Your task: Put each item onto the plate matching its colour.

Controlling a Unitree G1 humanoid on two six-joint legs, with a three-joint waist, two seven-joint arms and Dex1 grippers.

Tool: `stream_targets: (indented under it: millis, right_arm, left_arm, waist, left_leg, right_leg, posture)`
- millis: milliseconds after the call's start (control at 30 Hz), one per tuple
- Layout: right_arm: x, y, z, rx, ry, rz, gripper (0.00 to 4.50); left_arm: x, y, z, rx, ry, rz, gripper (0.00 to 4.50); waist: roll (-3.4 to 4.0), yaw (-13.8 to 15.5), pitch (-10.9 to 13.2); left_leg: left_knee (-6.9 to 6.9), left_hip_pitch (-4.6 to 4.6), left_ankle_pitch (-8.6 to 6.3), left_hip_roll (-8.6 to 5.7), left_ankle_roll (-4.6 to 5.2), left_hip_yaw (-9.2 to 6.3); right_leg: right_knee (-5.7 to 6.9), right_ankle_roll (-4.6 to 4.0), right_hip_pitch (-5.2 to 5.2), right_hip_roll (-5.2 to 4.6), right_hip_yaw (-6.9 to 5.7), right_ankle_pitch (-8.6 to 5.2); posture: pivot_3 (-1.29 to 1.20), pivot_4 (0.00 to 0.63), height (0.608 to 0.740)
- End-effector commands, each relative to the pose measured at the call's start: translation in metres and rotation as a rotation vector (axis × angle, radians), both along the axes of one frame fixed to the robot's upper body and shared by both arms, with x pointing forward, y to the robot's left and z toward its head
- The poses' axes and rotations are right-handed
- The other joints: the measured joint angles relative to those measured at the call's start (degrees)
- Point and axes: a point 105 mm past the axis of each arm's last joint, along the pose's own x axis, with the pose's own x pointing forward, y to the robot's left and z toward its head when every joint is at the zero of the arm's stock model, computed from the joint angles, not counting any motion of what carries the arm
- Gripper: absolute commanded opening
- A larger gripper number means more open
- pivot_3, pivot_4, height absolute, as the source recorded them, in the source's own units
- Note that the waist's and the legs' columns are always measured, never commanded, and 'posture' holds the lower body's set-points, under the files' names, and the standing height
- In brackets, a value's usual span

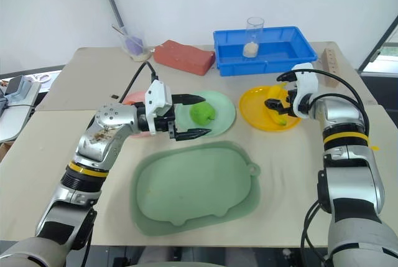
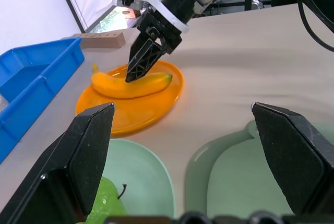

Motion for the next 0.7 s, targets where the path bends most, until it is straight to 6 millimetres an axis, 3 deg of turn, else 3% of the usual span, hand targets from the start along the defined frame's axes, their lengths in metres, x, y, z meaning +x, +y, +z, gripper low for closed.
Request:
stream_targets:
  millis: [33,167,267,400,500,700]
  right_arm:
    - [-0.005,0.007,0.049,-0.017,-0.168,0.092,4.46]
    - [-0.034,0.036,0.069,-0.027,-0.276,0.289,4.46]
    - [-0.074,0.061,0.083,0.023,-0.329,0.488,4.46]
    - [-0.115,0.067,0.093,-0.011,-0.387,0.592,4.46]
    - [-0.13,0.065,0.091,-0.037,-0.403,0.584,4.46]
    - [-0.133,0.072,0.081,-0.027,-0.413,0.57,4.46]
  left_arm:
    - [0.0,0.015,0.011,-0.001,-0.046,0.032,4.5]
    - [0.009,0.038,0.018,0.012,-0.046,0.124,4.5]
    - [0.018,0.073,0.017,0.104,-0.06,0.244,4.5]
    - [0.015,0.126,0.025,0.199,-0.059,0.366,4.5]
    - [0.011,0.16,0.029,0.222,-0.019,0.451,4.5]
    - [0.012,0.163,0.026,0.182,0.001,0.48,4.5]
  waist:
    - [0.04,-0.07,0.02]
    - [0.07,-0.17,0.02]
    - [0.05,-0.58,0.03]
    - [0.0,-1.03,0.07]
    - [-0.23,-1.04,0.19]
    - [-0.29,-0.57,0.21]
  left_leg:
    - [0.0,0.0,0.0,-0.01,0.0,0.02]
    - [-0.01,0.02,0.0,-0.02,0.01,0.0]
    - [-0.01,0.1,-0.02,0.0,0.03,-0.02]
    - [-0.04,0.22,-0.04,0.0,0.03,0.04]
    - [-0.07,0.44,-0.28,0.02,-0.32,0.1]
    - [-0.01,0.51,-0.71,0.01,-0.77,0.27]
  right_leg:
    - [0.04,0.0,-0.04,0.0,0.05,0.0]
    - [0.19,0.01,-0.12,0.07,0.15,-0.03]
    - [0.23,0.02,-0.09,0.11,0.2,-0.05]
    - [0.27,-0.03,-0.07,0.1,0.33,-0.1]
    - [0.26,-0.52,-0.21,0.08,0.36,-0.37]
    - [0.26,-0.72,-0.15,-0.05,0.39,-0.48]
  posture:
    - [0.0,0.15,0.74]
    - [0.0,0.15,0.74]
    - [0.0,0.15,0.74]
    - [0.0,0.15,0.74]
    - [0.0,0.15,0.74]
    - [0.0,0.15,0.74]
